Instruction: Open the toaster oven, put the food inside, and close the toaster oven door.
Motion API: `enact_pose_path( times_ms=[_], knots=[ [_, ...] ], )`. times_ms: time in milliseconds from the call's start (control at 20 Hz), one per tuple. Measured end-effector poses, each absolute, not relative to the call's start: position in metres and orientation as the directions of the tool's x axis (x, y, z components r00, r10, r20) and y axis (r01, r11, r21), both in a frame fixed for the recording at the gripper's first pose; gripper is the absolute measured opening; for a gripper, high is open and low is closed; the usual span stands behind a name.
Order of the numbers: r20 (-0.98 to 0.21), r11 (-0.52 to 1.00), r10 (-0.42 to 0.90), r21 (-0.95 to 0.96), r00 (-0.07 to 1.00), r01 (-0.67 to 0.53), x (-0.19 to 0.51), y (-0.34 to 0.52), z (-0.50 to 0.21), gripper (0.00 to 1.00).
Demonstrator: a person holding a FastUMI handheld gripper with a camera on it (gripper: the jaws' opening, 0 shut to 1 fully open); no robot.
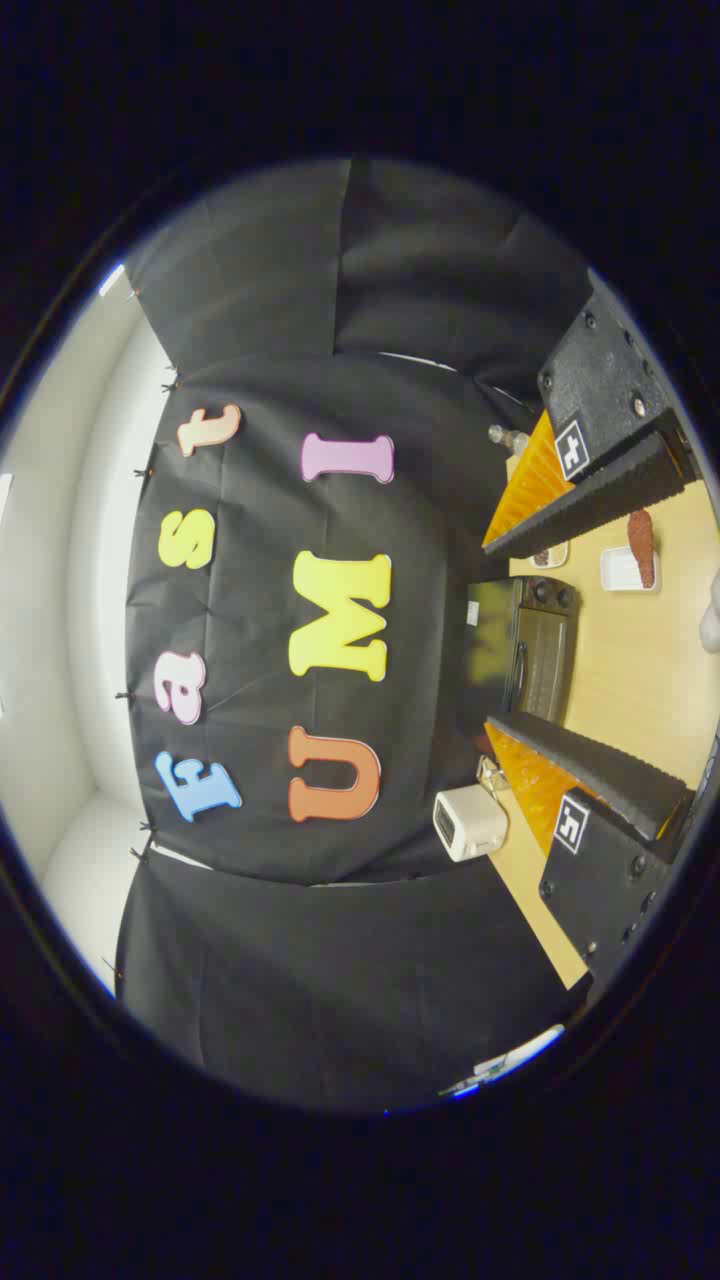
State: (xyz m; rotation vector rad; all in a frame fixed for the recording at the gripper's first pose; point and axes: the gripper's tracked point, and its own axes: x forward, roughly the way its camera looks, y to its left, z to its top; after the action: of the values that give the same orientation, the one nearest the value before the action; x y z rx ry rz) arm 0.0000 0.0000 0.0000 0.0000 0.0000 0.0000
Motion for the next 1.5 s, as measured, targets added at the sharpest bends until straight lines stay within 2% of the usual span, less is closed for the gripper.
enact_pose_path(
  times_ms=[850, 1100, 1500],
  knots=[
    [0.046, 0.998, -0.029, 0.061, 0.999, 0.026, 0.029, 0.0, -0.002, 0.99],
    [0.029, 1.0, -0.018, 0.006, 0.999, 0.018, 0.078, 0.021, -0.016, 0.99],
    [-0.059, 0.997, 0.06, 0.055, 0.996, -0.057, 0.207, 0.07, -0.075, 0.99]
  ],
)
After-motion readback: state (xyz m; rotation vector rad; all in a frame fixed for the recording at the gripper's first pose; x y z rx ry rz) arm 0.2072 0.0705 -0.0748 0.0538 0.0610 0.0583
